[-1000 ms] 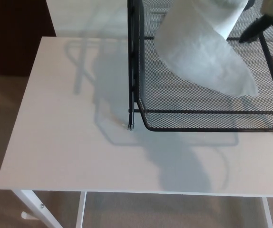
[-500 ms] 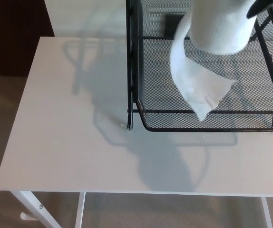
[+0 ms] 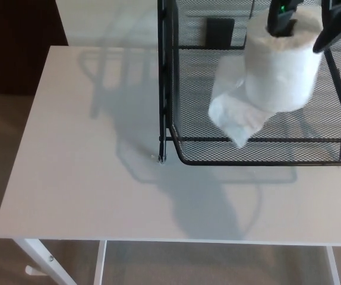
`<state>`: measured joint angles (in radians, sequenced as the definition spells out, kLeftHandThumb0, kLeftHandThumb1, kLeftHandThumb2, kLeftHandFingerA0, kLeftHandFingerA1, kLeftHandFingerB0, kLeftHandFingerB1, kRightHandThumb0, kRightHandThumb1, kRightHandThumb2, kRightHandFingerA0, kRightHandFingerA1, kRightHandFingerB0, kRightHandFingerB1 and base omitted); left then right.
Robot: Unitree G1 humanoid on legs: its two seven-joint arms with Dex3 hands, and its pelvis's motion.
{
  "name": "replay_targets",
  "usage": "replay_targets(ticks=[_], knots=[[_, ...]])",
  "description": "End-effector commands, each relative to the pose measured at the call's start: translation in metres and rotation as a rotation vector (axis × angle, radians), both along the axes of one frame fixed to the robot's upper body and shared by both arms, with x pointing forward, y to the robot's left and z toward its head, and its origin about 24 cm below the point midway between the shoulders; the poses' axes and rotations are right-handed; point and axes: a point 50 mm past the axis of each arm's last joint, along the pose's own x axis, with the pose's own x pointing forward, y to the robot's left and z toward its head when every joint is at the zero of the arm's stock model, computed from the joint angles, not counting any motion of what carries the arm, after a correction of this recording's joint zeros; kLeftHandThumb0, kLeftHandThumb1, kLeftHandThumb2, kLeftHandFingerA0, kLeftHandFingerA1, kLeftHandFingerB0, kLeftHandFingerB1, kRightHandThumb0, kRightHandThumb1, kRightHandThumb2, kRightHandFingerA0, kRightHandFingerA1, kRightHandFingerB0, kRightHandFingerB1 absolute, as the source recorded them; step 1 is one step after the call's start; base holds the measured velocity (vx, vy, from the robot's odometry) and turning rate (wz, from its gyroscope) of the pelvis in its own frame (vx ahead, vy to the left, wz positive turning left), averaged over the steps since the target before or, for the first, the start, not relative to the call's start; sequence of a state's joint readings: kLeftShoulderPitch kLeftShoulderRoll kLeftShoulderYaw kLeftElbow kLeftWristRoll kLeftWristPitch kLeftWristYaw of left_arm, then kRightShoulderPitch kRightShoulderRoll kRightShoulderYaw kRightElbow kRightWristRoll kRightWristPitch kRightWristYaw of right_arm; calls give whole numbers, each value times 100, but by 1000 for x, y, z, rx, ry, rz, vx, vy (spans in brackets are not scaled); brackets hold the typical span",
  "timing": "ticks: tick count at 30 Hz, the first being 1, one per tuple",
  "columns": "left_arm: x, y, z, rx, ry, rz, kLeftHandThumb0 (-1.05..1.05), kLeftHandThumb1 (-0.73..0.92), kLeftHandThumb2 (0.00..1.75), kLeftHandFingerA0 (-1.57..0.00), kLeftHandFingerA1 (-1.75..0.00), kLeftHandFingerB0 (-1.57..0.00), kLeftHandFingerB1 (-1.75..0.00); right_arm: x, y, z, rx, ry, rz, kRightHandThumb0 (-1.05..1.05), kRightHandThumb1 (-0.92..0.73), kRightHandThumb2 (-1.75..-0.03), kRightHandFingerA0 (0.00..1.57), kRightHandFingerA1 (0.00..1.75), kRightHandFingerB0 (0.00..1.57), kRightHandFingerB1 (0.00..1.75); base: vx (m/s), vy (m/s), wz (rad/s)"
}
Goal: The robot walks towards a desk on which a file tray is kept in the middle and a toilet paper roll is kept on its right. The robot uses its right hand to hook on finger in the gap of the roll and grabs it, lifts it and places it on the tray.
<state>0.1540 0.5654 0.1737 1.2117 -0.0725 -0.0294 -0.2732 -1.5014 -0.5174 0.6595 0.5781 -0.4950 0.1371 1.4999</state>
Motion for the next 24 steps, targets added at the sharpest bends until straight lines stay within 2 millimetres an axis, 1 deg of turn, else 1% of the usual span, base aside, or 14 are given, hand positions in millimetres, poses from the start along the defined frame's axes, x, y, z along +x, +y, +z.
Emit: replay_targets(ticks=[1, 3, 6, 7, 8, 9, 12, 17, 19, 20, 21, 22, 23, 24], knots=[[2, 11, 12, 74, -10, -66, -74, 92, 75, -40, -50, -31, -39, -10, -5, 1, 52, 129, -31, -40, -23, -89, 3, 54, 0, 51, 0, 0, 0], [1, 11, 11, 79, -1, -76, -75, 92, 75, -40, -50, -31, -38, -8, -7, 3, 80, 144, -77, -76, -55, -58, 15, 59, 10, 29, 0, 0, 0], [1, 11, 11, 76, 1, -91, -76, 92, 75, -40, -51, -30, -38, -12, -12, 24, 67, 73, -54, -81, -49, -87, 24, 57, 6, 32, 0, 0, 0], [1, 11, 11, 77, -1, -72, -76, 92, 73, -41, -51, -32, -38, -15, -15, 31, 71, 41, -26, -40, -27, -92, 2, 54, 0, 50, 0, 0, 0], [0, 11, 10, 68, -16, -45, -75, 92, 72, -41, -52, -31, -38, -17, -16, 38, 42, -9, 7, -88, -52, -94, 3, 36, 8, 34, 0, 0, 0], [-1, 10, 10, 63, -22, -50, -75, 92, 73, -39, -51, -29, -38, -19, -20, 45, 69, -45, -20, -84, -60, -59, 16, 47, 16, 33, 0, 0, 0], [-3, 10, 10, 60, -26, -41, -74, 92, 73, -37, -52, -27, -40, -24, -30, 63, 129, -63, -85, -79, -47, -88, 20, 56, 3, 39, 0, 0, 0], [-5, 11, 10, 67, -18, -27, -75, 92, 73, -40, -51, -30, -39, -50, -77, 115, 364, -155, -154, -72, -46, -83, 17, 53, 8, 40, 0, 0, 0], [-5, 12, 11, 73, -7, -65, -77, 92, 74, -41, -51, -30, -41, -73, -107, 137, 469, -235, -217, -72, -56, -58, 53, 106, 17, 31, 0, 0, 0], [-4, 12, 11, 69, -12, -65, -77, 92, 73, -40, -51, -29, -40, -80, -115, 142, 477, -269, -235, -75, -46, -84, 69, 91, 8, 42, 0, 0, 0], [-4, 11, 11, 54, -34, -49, -77, 92, 71, -38, -53, -28, -41, -92, -131, 148, 474, -329, -222, -40, -29, -94, 6, 57, 0, 50, 0, 0, 0], [-3, 11, 12, 49, -37, -59, -77, 92, 72, -38, -52, -26, -40, -100, -148, 150, 566, -341, -230, -75, -46, -89, 0, 28, 8, 36, 0, 0, 0], [-4, 11, 12, 49, -35, -62, -75, 92, 73, -37, -51, -27, -39, -113, -163, 153, 601, -392, -259, -38, -36, -96, 1, 52, 0, 49, 0, 0, 0], [-2, 11, 11, 66, -18, -67, -76, 92, 73, -41, -51, -30, -39, -128, -179, 153, 673, -413, -309, -62, -61, -59, 15, 37, 19, 29, 0, 0, 0]])
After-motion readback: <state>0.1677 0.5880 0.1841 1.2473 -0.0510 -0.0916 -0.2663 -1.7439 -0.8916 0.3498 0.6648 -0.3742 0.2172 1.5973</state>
